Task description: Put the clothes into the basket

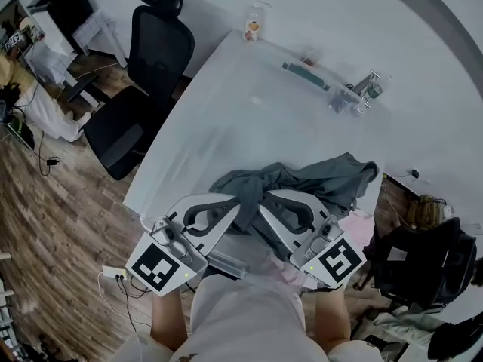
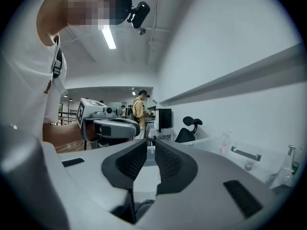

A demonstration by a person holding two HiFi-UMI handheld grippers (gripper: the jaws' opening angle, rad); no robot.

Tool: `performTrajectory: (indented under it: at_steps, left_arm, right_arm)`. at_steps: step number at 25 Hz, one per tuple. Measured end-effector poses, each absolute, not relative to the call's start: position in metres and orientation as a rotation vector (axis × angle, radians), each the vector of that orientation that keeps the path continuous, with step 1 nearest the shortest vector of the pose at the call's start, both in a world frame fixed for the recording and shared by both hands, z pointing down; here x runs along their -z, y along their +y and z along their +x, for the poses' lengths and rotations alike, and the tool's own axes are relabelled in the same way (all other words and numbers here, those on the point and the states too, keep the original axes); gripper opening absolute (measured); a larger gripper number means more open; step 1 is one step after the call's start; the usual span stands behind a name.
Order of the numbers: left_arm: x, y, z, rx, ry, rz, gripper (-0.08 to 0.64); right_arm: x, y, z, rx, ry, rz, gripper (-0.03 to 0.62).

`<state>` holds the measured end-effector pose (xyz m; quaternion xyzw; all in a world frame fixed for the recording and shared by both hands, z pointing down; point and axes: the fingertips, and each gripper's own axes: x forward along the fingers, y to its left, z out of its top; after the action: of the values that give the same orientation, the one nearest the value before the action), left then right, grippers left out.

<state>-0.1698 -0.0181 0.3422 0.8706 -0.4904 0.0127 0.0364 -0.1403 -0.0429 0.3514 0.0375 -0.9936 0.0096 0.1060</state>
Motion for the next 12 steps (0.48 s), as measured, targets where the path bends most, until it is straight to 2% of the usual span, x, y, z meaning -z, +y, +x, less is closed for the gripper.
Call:
performTrajectory:
  at_steps: [7,12]
  left_arm:
    - [-0.322,-0.024,-0.134,-0.015,-1.431,2.778,0.004]
    - [-0.315,-0.024,-0.112,0.000,-1.374,2.840,0.003]
  right_arm:
    - [-0.326,-0.041,-0.101,-0.016,-3.000,0.183,0.018]
    - [-0.309,-0.041,-0.079,-0.046,-3.092,0.224,0.011]
